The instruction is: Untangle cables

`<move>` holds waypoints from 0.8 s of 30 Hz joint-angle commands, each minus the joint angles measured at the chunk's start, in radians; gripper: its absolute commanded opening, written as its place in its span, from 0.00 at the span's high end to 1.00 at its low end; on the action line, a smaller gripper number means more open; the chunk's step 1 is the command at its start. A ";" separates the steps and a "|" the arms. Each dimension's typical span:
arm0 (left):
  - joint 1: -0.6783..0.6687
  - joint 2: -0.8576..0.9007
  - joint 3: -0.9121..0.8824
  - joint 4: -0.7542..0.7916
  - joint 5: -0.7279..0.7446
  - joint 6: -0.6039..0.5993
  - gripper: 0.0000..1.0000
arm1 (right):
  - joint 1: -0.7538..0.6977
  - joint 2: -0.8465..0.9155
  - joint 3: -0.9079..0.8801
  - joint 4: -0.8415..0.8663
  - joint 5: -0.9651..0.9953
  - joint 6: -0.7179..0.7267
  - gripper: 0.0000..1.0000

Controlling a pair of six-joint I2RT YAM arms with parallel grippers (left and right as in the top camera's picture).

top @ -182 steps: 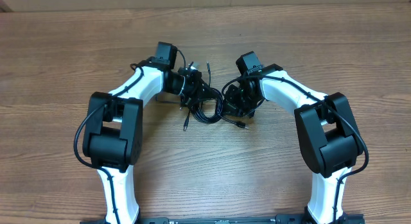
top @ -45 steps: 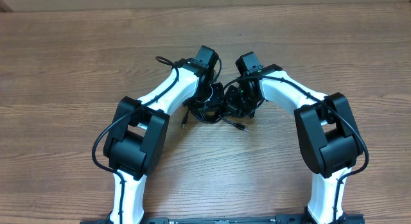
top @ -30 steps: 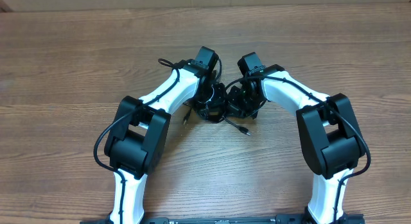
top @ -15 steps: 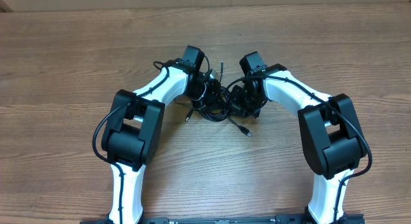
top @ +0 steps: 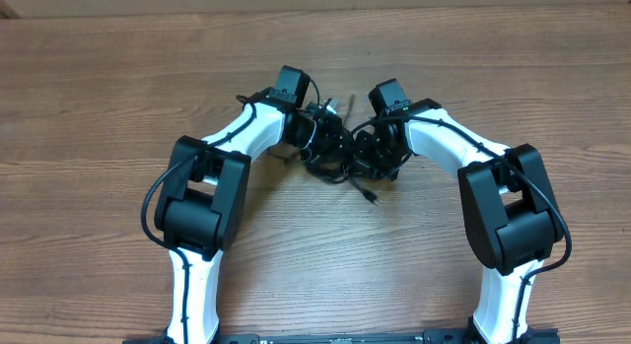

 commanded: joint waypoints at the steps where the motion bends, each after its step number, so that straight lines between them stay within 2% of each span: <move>1: -0.025 -0.005 0.014 0.011 0.204 -0.014 0.96 | 0.029 0.025 -0.016 0.016 -0.083 -0.052 0.96; 7: -0.005 -0.016 0.013 0.011 0.203 -0.011 0.96 | 0.029 0.025 -0.016 0.013 -0.085 -0.052 0.96; 11: 0.008 -0.031 0.014 0.011 0.182 0.045 0.96 | -0.019 0.023 -0.013 0.019 -0.243 -0.057 0.96; 13: 0.021 -0.080 0.014 0.001 0.089 0.047 0.96 | -0.051 0.015 -0.013 0.013 -0.328 -0.126 0.96; 20: 0.026 -0.238 0.014 -0.088 -0.299 0.048 0.96 | -0.079 -0.009 -0.013 0.005 -0.335 -0.198 0.92; 22: 0.026 -0.247 0.013 -0.141 -0.384 0.049 0.96 | -0.080 -0.009 -0.013 0.023 -0.349 -0.214 0.91; 24: 0.026 -0.244 0.013 -0.175 -0.396 0.058 0.96 | -0.082 -0.009 -0.013 0.052 -0.379 -0.236 0.86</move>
